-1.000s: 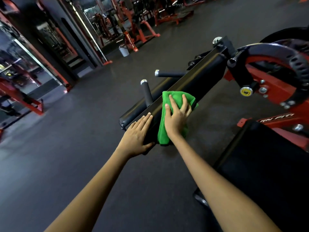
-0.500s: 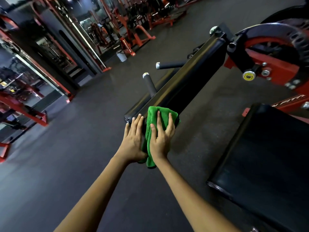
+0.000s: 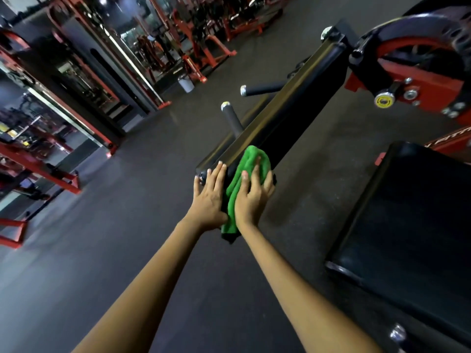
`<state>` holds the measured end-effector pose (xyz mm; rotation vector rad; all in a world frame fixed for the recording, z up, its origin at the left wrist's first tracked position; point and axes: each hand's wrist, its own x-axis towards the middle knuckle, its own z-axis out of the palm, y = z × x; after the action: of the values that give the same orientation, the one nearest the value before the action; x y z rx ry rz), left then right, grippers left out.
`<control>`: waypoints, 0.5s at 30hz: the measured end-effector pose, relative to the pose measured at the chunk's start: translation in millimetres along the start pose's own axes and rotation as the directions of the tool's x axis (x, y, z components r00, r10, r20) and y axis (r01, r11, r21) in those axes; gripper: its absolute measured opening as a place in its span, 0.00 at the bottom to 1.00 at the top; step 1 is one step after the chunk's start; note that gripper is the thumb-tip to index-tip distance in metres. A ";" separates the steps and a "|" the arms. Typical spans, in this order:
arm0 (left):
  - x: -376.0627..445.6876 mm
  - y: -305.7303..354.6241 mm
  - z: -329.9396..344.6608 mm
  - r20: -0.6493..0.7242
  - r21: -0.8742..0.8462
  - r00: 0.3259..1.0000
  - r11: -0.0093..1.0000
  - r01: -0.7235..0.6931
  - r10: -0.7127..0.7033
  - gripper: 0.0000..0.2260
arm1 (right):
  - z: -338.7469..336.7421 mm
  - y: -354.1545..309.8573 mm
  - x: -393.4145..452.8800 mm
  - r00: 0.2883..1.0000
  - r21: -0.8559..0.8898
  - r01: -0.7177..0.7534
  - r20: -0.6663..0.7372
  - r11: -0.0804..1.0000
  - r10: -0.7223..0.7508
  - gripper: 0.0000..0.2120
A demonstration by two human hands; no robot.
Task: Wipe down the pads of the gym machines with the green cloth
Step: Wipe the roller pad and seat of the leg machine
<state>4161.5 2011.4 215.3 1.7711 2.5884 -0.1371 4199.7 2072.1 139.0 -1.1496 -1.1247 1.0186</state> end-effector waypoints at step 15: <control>4.3 0.2 -7.2 -0.042 0.016 0.999 1.000 -0.018 0.019 0.46 | -4.0 14.6 -10.6 0.991 0.085 -0.074 0.121 0.994 0.063 0.23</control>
<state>4160.5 2016.0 222.2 1.8222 2.6060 -0.1221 4201.6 2063.1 122.9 -1.0738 -1.1277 1.1916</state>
